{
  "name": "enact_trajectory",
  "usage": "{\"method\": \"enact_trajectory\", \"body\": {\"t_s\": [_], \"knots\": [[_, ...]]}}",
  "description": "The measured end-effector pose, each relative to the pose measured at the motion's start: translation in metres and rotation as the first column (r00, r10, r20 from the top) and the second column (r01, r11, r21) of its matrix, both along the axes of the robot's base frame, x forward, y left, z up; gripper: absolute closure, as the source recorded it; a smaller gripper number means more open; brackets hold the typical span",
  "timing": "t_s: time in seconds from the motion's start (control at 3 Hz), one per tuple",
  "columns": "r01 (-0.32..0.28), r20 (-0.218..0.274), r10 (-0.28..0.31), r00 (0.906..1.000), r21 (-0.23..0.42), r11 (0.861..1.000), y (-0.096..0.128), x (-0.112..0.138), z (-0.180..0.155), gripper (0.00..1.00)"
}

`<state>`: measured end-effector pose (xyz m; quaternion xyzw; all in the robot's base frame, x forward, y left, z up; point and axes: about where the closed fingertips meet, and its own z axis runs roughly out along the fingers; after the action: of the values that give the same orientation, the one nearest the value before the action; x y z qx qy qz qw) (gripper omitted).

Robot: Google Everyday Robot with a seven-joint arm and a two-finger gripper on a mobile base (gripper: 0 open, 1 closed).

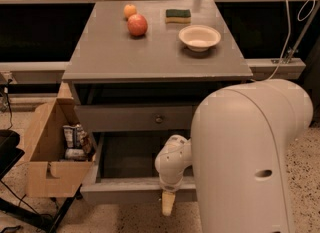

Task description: Open middle drawer

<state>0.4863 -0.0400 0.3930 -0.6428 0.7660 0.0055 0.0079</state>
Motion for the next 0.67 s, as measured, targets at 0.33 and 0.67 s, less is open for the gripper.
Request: {"method": "enact_trajectory", "body": {"t_s": [0.33, 0.67], "knots": [[0.0, 0.0, 0.0, 1.0, 0.0, 1.0, 0.0, 0.0, 0.0, 0.0], [0.02, -0.012, -0.02, 0.9997, -0.004, 1.0, -0.0058, -0.0046, 0.0039, 0.0]]}}
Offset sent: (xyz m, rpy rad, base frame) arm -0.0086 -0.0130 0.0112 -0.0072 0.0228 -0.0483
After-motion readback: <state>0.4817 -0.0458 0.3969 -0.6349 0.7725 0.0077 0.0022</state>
